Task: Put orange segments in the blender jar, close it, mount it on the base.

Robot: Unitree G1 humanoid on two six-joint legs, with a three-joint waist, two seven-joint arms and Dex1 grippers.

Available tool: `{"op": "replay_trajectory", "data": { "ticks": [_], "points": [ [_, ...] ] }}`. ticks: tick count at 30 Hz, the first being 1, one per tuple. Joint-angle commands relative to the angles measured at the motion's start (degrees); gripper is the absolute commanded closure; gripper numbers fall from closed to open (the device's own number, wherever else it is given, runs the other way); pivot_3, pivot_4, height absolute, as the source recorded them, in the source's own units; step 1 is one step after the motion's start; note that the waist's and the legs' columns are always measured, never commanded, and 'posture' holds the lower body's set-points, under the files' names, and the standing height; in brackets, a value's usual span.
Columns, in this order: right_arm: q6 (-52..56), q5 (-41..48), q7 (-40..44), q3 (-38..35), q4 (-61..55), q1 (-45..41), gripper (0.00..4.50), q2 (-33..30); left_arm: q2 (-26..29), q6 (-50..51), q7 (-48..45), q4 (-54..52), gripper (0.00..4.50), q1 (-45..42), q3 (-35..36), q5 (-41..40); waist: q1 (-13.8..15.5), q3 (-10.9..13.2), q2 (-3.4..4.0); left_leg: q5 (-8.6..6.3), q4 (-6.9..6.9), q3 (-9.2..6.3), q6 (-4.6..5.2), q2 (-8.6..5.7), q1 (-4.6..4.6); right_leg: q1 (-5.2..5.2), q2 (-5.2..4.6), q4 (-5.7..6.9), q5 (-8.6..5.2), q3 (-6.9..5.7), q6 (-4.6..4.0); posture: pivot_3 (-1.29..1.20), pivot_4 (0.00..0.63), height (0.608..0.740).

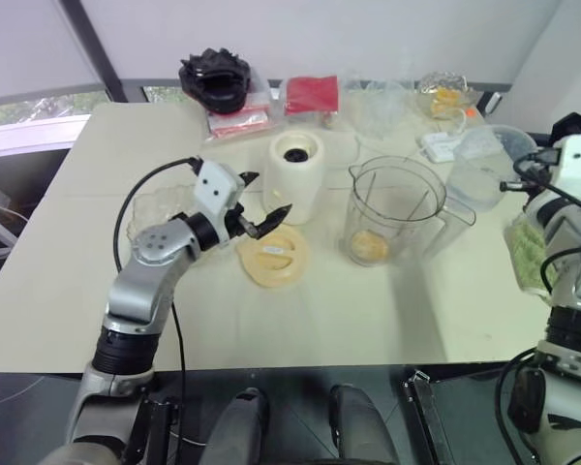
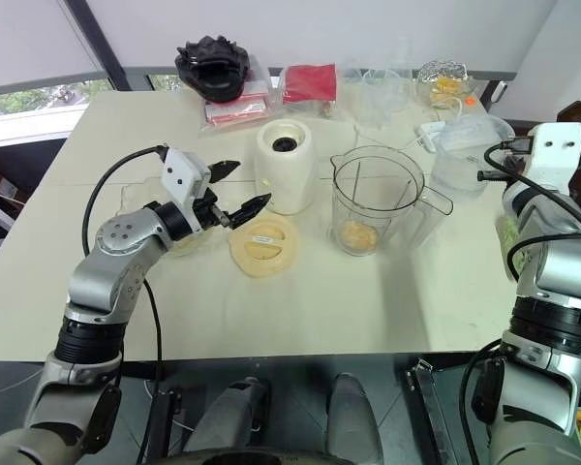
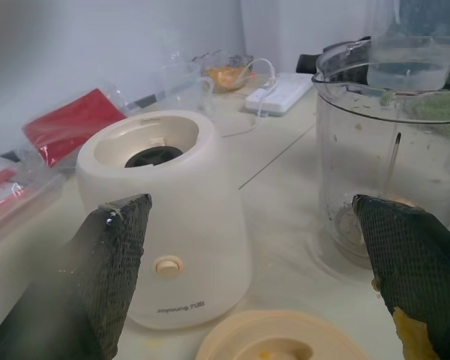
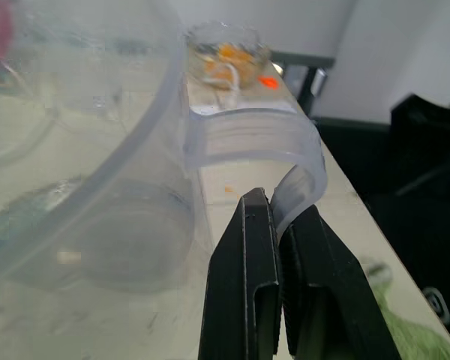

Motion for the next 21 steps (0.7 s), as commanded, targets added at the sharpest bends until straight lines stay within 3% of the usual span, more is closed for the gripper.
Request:
{"op": "replay_trajectory", "data": {
  "ticks": [1,11,21],
  "points": [
    [-4.5,0.3,-1.5,-2.3,3.5,0.2,4.48,-0.7,0.8,-0.2,0.2,-2.1,0.0,-0.2,0.6,-0.3,0.0,0.0,0.0,0.0,0.0,0.0,0.0,0.0,0.0,0.0,0.0,0.02,0.0,0.0,0.0,0.0,0.15,0.74],
    [-22.0,3.7,-5.4,-5.4,23.2,-1.3,4.48,0.7,1.5,0.8,0.9,-4.4,0.0,1.3,0.7,-0.5,-0.3,0.0,0.02,0.01,0.01,0.04,0.0,0.0,0.04,-0.07,0.0,0.2,0.0,0.04,0.0,0.0,0.15,0.74],
    [-26.0,5.4,-7.2,-5.2,30.9,-1.3,4.48,-0.3,2.0,1.0,1.1,-5.0,0.0,1.7,0.6,-0.3,-0.3,0.0,0.02,0.01,0.01,0.05,0.0,0.0,0.05,-0.07,0.0,0.21,0.0,0.06,0.0,0.0,0.15,0.74]
  ]
}}
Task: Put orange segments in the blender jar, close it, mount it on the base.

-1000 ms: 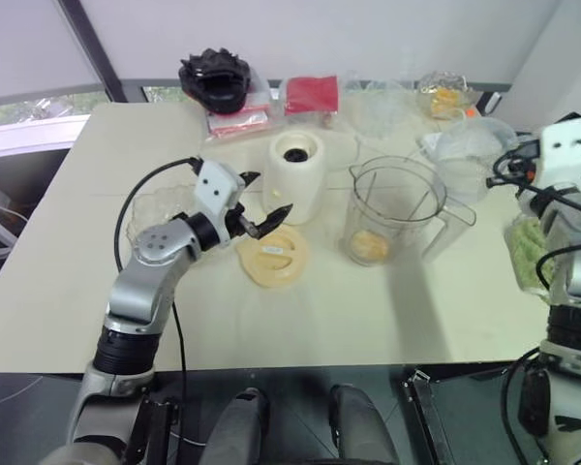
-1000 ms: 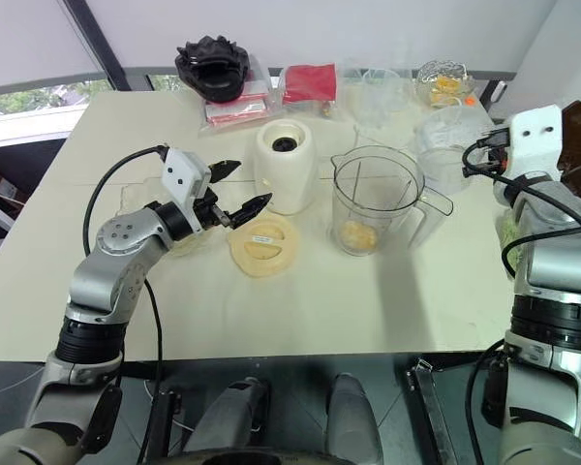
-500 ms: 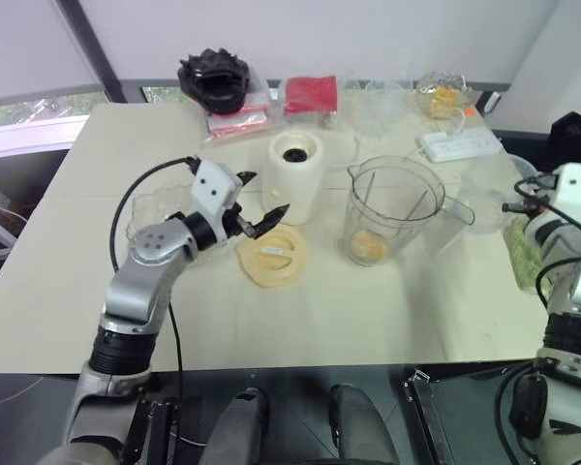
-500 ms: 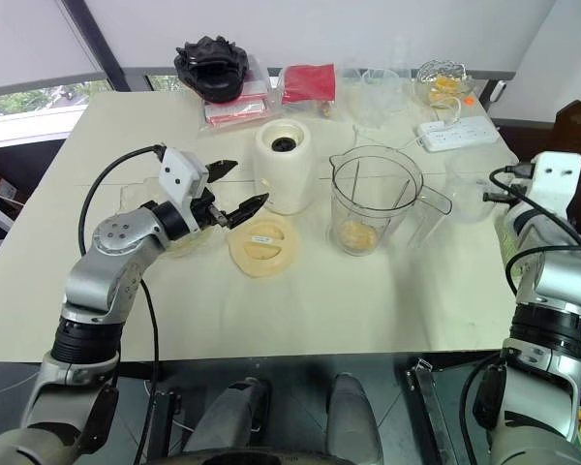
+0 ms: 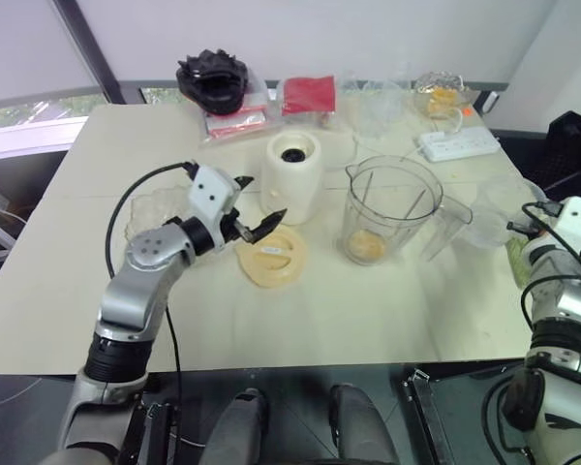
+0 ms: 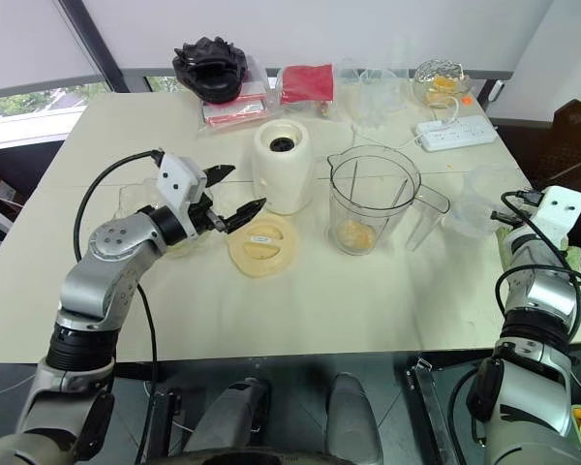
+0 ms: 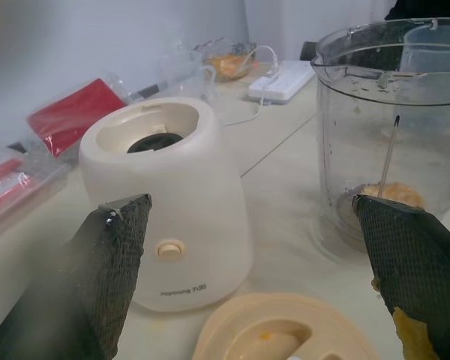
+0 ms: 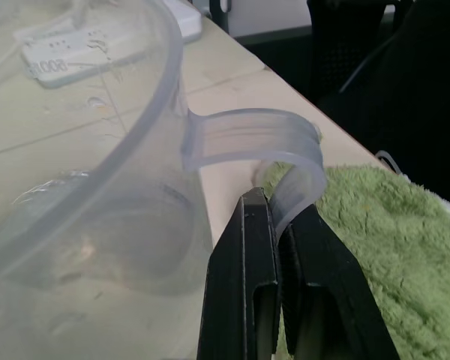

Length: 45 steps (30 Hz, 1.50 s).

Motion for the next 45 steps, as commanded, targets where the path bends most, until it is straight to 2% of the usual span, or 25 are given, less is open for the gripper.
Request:
{"op": "replay_trajectory", "data": {
  "ticks": [1,15,16,17,21,29,36,40,45],
  "points": [
    [-2.0,0.9,-0.5,-0.9,-0.5,-0.5,4.48,-1.8,0.6,-0.5,0.2,-2.4,0.0,-0.5,0.3,-0.3,0.0,0.0,0.01,0.0,0.0,0.0,0.0,0.0,0.0,0.0,0.0,0.0,0.0,0.0,0.0,0.0,0.15,0.74],
    [2.9,2.2,0.5,0.2,-1.7,2.5,4.48,-0.9,0.5,-0.6,0.4,-1.9,0.0,-0.9,0.0,-0.1,-0.1,0.0,0.01,0.0,0.01,0.0,0.0,0.0,0.0,0.01,0.0,0.0,0.0,0.01,0.0,0.0,0.15,0.74],
    [3.1,2.3,0.5,0.3,-2.0,2.7,3.87,-0.8,0.5,-0.6,0.4,-1.9,0.0,-0.9,0.0,-0.1,-0.1,0.0,0.01,0.0,0.01,0.0,0.0,0.0,0.01,0.01,0.01,0.0,0.0,0.01,0.0,0.0,0.15,0.74],
    [3.2,2.3,0.4,0.4,-2.1,2.8,3.55,-0.8,0.5,-0.6,0.5,-1.9,0.0,-0.9,0.0,0.0,0.0,0.0,0.01,0.0,0.01,0.0,0.0,0.01,0.01,0.01,0.01,0.01,0.0,0.01,0.0,0.0,0.15,0.74],
    [4.0,2.1,0.5,1.2,-3.7,4.0,1.56,-0.7,0.4,-0.5,0.5,-2.1,0.0,-0.7,0.0,-0.1,-0.2,0.0,0.01,0.0,0.01,0.01,0.0,0.01,0.01,0.01,0.01,0.01,0.0,0.01,0.0,0.0,0.15,0.74],
    [7.5,2.8,-0.4,0.8,-11.8,9.8,1.56,0.3,0.3,-0.6,0.6,-2.2,0.0,-0.6,0.0,-0.1,0.1,0.0,0.01,0.0,0.02,0.01,0.0,0.0,0.03,0.01,0.01,0.04,0.0,0.02,0.0,0.0,0.15,0.74],
    [15.9,5.6,-0.2,-0.8,-29.9,18.7,1.56,0.7,0.4,-0.5,0.4,-2.3,0.0,-0.4,0.1,-0.4,0.1,0.0,0.03,0.0,0.03,0.0,0.0,0.0,0.03,0.02,0.0,0.05,0.0,0.03,0.0,0.0,0.15,0.74],
    [22.6,8.2,-0.6,-1.9,-39.9,21.4,1.56,1.0,0.4,-0.6,0.0,-1.5,0.0,-0.4,-0.1,-0.5,0.1,0.0,0.03,0.0,0.04,0.0,0.0,0.02,0.04,0.01,0.02,0.07,-0.01,0.03,0.0,0.0,0.15,0.74],
    [34.3,11.6,1.8,-3.6,-49.7,24.1,1.56,-2.6,0.4,-2.0,-1.5,1.3,0.0,-1.3,-0.1,-0.6,0.4,0.0,0.03,0.0,0.05,-0.01,0.0,0.01,0.04,0.03,0.02,0.06,-0.01,0.03,0.0,0.0,0.15,0.74]
  ]
}}
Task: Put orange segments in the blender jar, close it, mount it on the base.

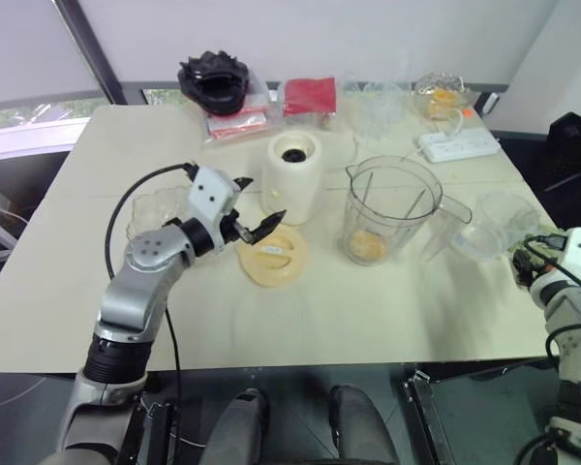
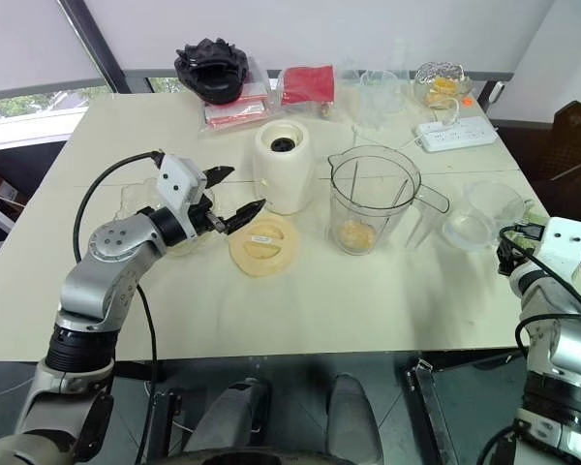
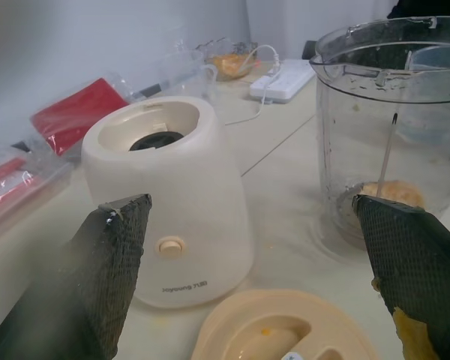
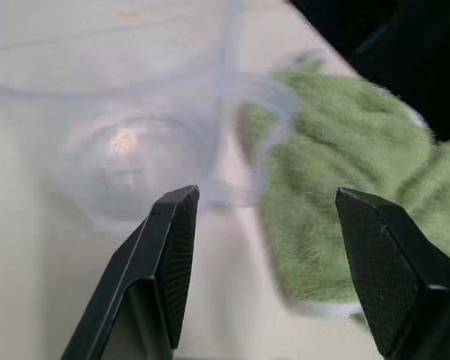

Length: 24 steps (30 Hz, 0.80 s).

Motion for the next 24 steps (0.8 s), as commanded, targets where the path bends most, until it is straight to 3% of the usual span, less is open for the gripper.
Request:
{"op": "replay_trajectory", "data": {
  "ticks": [1,10,18,21,24],
  "points": [
    [6.9,3.2,2.6,-3.6,-7.6,1.2,1.56,-3.8,0.1,-2.0,-1.3,1.4,0.0,-1.6,0.1,-0.5,0.1,0.0,0.01,0.0,0.0,0.0,0.0,0.0,0.0,0.0,0.0,0.0,0.0,0.0,0.0,0.0,0.15,0.74],
    [21.8,10.9,11.4,-9.7,-22.8,7.8,1.56,-10.9,0.6,-4.9,-5.7,7.4,0.0,-4.3,-0.3,-0.6,0.1,0.0,-0.02,0.0,0.0,-0.01,0.01,0.0,-0.03,0.0,0.0,-0.02,-0.01,-0.01,0.01,0.0,0.15,0.74],
    [16.7,18.8,30.7,-14.5,-34.2,15.0,1.56,-20.3,4.6,-4.2,-13.0,11.2,0.0,-7.1,-0.7,-1.3,0.1,0.0,-0.08,0.0,0.03,0.02,0.01,0.02,-0.02,0.02,0.01,-0.02,-0.02,-0.04,0.03,0.0,0.15,0.74],
    [14.3,22.0,35.1,-14.8,-36.6,15.3,1.56,-20.6,6.3,-3.6,-16.6,13.1,0.0,-8.6,-1.7,-1.2,0.2,0.0,-0.22,0.0,0.05,-0.02,0.01,0.03,-0.02,0.06,0.01,-0.03,-0.03,-0.08,0.04,0.0,0.15,0.74],
    [13.3,23.6,34.3,-12.2,-38.0,13.5,1.56,-19.8,9.2,-4.9,-22.5,17.1,0.0,-10.8,-4.0,0.1,0.2,0.0,-0.25,0.0,0.07,-0.02,0.01,0.02,-0.04,0.07,0.0,-0.06,-0.03,-0.08,0.05,0.0,0.15,0.74]
  ]
}}
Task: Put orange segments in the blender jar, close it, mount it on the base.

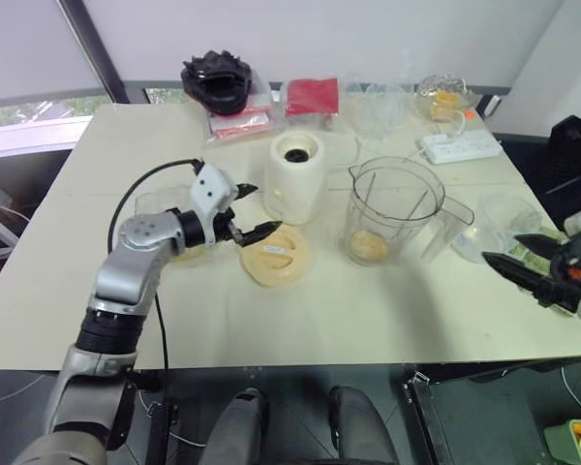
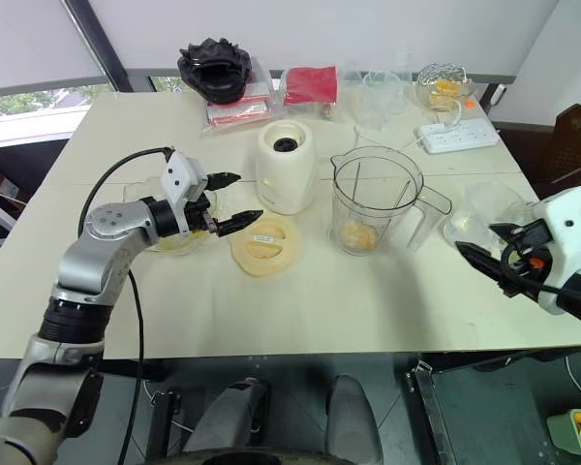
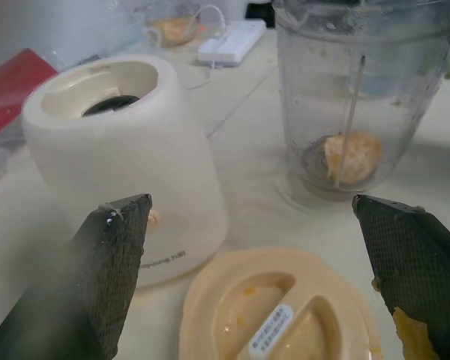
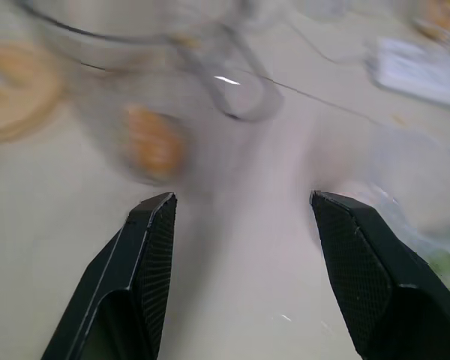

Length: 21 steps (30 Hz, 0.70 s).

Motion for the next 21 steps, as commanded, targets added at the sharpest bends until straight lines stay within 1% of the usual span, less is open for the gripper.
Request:
{"op": "replay_trajectory", "data": {
  "ticks": [1,4,6,9,12,14,16,21],
  "points": [
    [-1.4,2.0,-1.6,0.9,-3.1,-2.0,1.56,0.4,2.9,-1.9,-6.1,3.1,0.0,-3.2,-1.5,0.4,0.0,0.0,0.0,0.0,0.0,0.0,0.0,0.0,0.0,0.01,0.0,0.0,0.0,0.0,0.0,0.0,0.15,0.74],
    [-1.9,3.9,-2.6,3.9,-6.8,-2.3,1.56,1.1,4.9,-4.7,-12.2,9.1,0.0,-6.6,-2.7,0.9,0.0,0.0,-0.01,0.0,-0.02,-0.01,0.0,0.02,0.0,-0.03,0.01,0.0,0.0,-0.01,-0.01,0.0,0.15,0.74],
    [-2.0,4.6,-3.6,5.6,-8.6,-2.2,1.56,1.4,5.5,-10.6,-16.3,16.2,0.0,-10.0,-5.5,4.3,0.0,0.0,-0.01,0.0,-0.02,-0.03,0.0,0.02,-0.01,-0.03,0.01,-0.01,0.0,-0.02,-0.01,0.0,0.15,0.74],
    [-2.0,6.5,-5.7,7.3,-11.3,-2.6,1.56,2.1,5.2,-16.4,-20.0,26.5,0.0,-15.1,-6.8,6.5,0.1,0.0,-0.04,0.0,0.0,-0.02,0.0,0.0,-0.04,-0.02,0.0,-0.05,0.0,-0.02,-0.01,0.0,0.15,0.74],
    [-1.5,9.0,-8.3,7.6,-12.9,-3.0,1.5,2.8,3.5,-23.9,-23.5,38.8,0.79,-21.2,-9.0,10.1,0.2,0.0,-0.1,0.0,-0.01,-0.03,0.0,0.0,-0.06,-0.02,0.0,-0.1,0.0,-0.03,-0.01,0.0,0.15,0.74],
    [-1.6,10.2,-9.9,7.6,-14.1,-2.3,1.5,3.1,2.4,-27.5,-25.5,45.0,1.77,-23.9,-9.8,11.8,0.3,0.0,-0.16,0.0,-0.01,-0.05,0.0,-0.01,-0.09,-0.02,0.0,-0.12,0.0,-0.04,-0.01,0.0,0.15,0.74],
    [-1.7,11.2,-11.6,7.6,-15.2,-1.5,1.5,3.2,1.1,-31.3,-25.3,50.5,2.71,-26.1,-10.7,14.3,0.2,0.0,-0.18,-0.02,-0.02,-0.04,0.03,0.0,-0.09,-0.02,-0.01,-0.14,0.01,-0.04,0.0,0.0,0.15,0.74],
    [-2.5,12.1,-16.1,7.6,-17.6,1.4,1.5,4.6,-3.4,-35.8,-25.5,61.4,2.71,-30.5,-11.7,18.4,0.1,0.1,-0.35,-0.04,-0.02,-0.06,0.07,-0.01,-0.1,-0.02,-0.01,-0.13,0.01,-0.07,0.01,0.0,0.15,0.74]
  ]
}}
